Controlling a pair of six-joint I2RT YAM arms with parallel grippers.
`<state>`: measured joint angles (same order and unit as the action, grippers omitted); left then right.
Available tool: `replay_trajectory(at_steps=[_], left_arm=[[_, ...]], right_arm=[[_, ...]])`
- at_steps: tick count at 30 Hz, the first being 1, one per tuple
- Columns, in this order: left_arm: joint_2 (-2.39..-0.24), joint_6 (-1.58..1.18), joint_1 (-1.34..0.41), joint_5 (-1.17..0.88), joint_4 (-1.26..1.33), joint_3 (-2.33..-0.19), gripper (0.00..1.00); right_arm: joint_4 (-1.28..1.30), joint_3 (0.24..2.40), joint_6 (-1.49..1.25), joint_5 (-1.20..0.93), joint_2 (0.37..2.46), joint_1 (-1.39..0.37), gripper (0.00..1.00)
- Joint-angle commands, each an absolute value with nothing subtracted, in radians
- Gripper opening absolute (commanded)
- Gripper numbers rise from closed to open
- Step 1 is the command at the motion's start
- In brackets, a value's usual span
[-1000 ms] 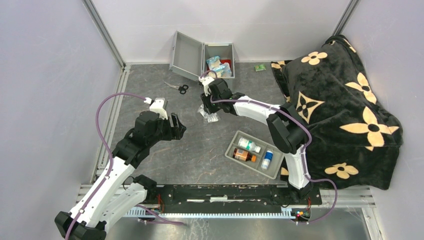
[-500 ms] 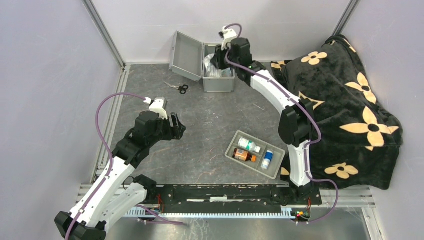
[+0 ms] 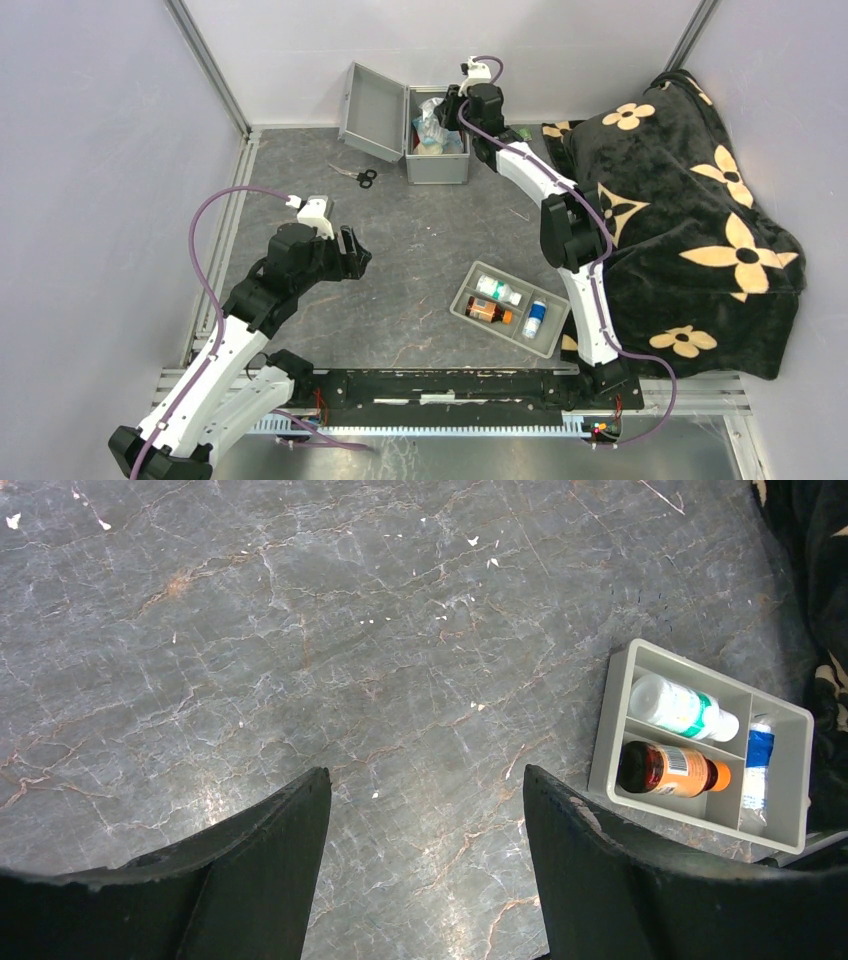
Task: Organize the medicine kit
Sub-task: Place the medical item at the medicine box.
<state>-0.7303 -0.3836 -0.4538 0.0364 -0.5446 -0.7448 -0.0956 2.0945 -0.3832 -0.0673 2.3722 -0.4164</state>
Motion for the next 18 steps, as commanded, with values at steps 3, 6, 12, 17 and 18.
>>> replay_trajectory(at_steps=[3, 6, 12, 17, 18], left_arm=[[-0.720, -0.359, -0.456, 0.045, -0.532, -0.754, 0.77], [-0.721, -0.359, -0.455, 0.045, -0.531, -0.754, 0.77], [-0.724, -0.358, -0.456, 0.045, -0.531, -0.753, 0.77], [-0.739, -0.357, -0.456, 0.038, -0.531, -0.755, 0.77], [-0.741, -0.357, -0.457, 0.037, -0.531, -0.755, 0.77]], right_arm=[[-0.276, 2.132, -0.380, -0.008, 2.383, -0.423, 0.39], [-0.277, 2.105, -0.366, -0.014, 2.369, -0.422, 0.58], [-0.487, 1.756, -0.298, -0.035, 2.149, -0.418, 0.79], [-0.339, 1.719, -0.242, 0.157, 2.056, -0.356, 0.93], [-0.302, 1.733, -0.246, 0.210, 2.060, -0.345, 0.96]])
